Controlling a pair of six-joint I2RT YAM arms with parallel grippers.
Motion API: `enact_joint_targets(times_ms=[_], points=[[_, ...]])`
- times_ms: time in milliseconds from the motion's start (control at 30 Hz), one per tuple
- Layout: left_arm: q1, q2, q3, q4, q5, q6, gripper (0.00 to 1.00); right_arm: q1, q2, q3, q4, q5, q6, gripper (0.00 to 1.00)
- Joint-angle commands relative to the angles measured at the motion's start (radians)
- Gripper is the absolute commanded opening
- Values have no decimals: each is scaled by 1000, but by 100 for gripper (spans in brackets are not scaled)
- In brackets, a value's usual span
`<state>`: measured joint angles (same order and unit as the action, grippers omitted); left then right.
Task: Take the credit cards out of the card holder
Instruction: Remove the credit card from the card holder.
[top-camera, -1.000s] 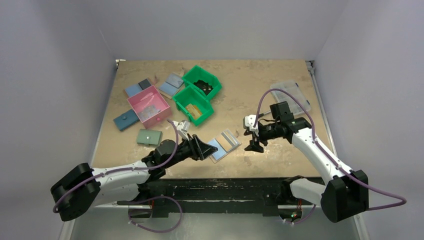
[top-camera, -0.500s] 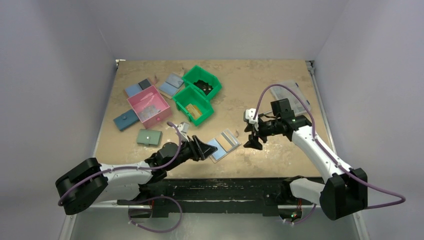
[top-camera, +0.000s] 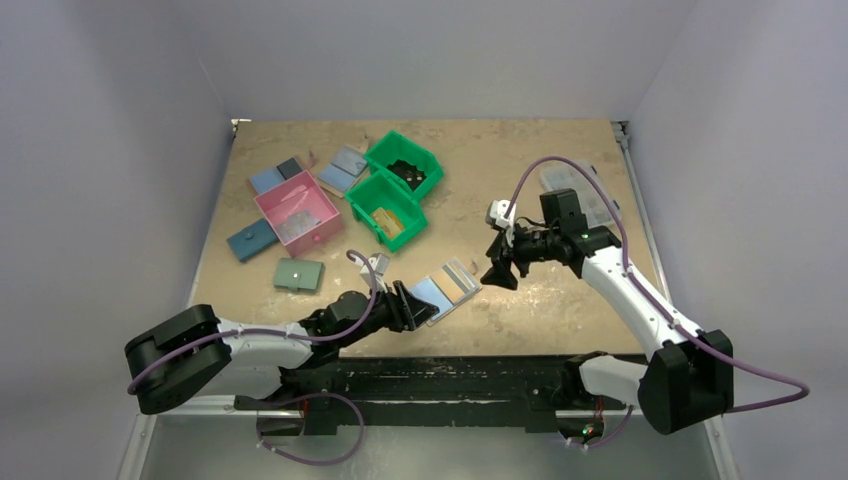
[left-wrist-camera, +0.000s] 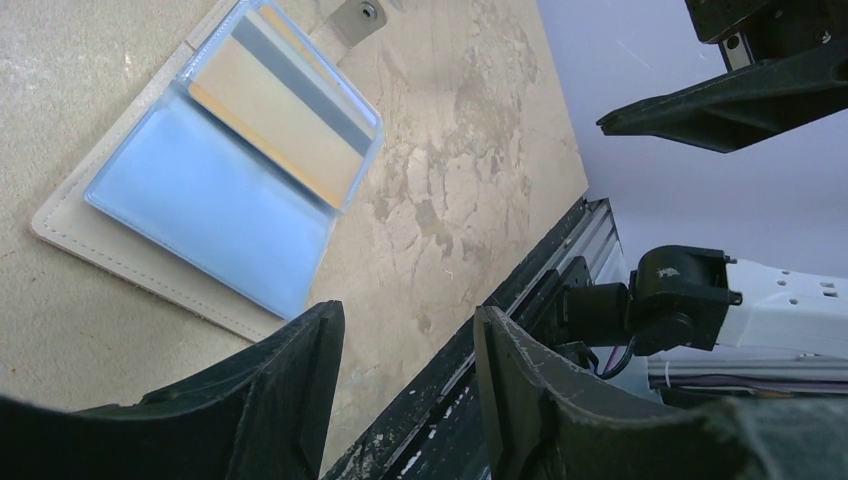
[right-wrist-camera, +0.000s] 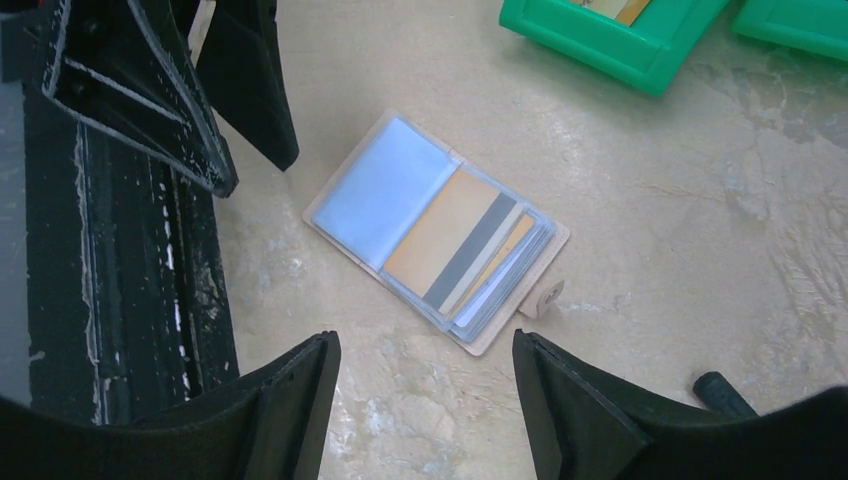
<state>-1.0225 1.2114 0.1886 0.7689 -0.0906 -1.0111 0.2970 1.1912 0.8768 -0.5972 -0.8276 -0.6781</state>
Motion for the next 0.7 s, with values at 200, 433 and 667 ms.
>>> enact_joint_targets(times_ms=[200, 433, 667], points=[[-10, 6, 16, 26, -54, -43, 54, 83, 59, 27, 161, -8, 299, 61], [-11, 64, 18, 63, -71, -56, 52, 147, 196, 57, 192, 26, 371, 40], [-11, 129, 42, 138, -110, -34, 48, 155, 265, 59, 303, 112, 518, 33]])
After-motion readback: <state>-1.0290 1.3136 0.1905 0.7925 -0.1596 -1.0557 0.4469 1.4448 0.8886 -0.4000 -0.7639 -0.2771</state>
